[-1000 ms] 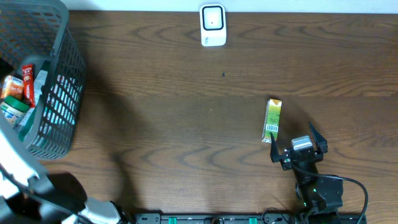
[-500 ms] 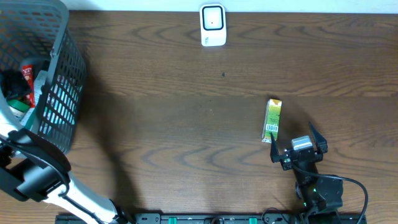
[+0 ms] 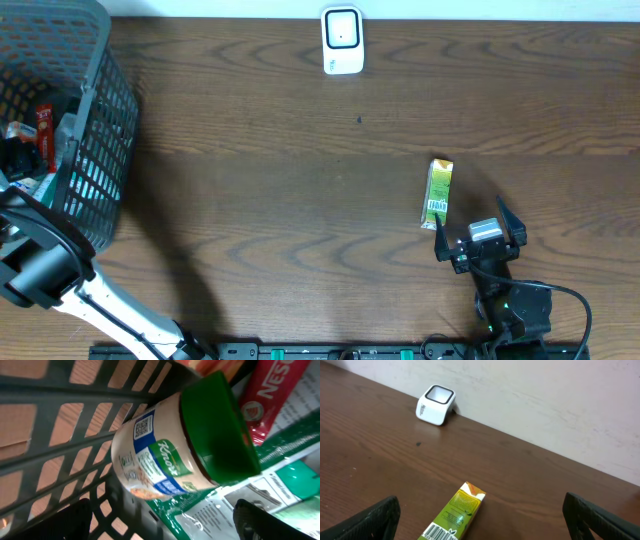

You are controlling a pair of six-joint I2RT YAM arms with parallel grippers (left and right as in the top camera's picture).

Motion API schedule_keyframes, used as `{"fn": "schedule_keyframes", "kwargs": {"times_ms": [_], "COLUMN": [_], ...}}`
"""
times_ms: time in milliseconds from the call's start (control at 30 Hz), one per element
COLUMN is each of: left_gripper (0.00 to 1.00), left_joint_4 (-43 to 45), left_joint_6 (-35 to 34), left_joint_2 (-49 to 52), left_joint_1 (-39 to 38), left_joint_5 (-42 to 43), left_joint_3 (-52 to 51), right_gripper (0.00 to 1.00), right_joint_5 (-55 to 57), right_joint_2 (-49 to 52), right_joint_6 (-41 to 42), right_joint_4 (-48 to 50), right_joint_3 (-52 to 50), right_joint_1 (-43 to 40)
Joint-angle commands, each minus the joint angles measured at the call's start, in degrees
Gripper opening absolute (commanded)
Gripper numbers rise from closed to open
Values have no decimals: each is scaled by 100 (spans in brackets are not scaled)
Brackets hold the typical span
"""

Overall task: Scan the item barcode
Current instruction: 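Reach the left gripper into the basket and grasp the green-lidded jar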

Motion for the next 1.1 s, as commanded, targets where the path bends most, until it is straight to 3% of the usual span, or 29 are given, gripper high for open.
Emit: {"fn": "schedule_keyframes", "kwargs": {"times_ms": [0, 533, 767, 1000, 1067], "left_gripper": [90, 86, 67, 67, 72], "left_joint_4": [50, 428, 411, 505, 638], "left_joint_6": [260, 256, 214, 103, 107], "left_joint_2": [149, 688, 667, 398, 275], "left_joint_1": [70, 72, -7, -262, -358], "left_joint_5": [-52, -48, 293, 291, 291], "left_joint_3": [2, -9, -7, 0, 0], "right_gripper": [99, 99, 99, 99, 99], "right_joint_5": [-24, -24, -26, -24, -24], "right_joint_2": [-26, -26, -26, -26, -26], "right_joint_6": [-46, -46, -46, -46, -46], "right_joint_4": [-22, -22, -22, -22, -22], "right_joint_3": [-4, -4, -4, -4, -4], "right_joint_1": [-83, -83, -83, -83, -83]}}
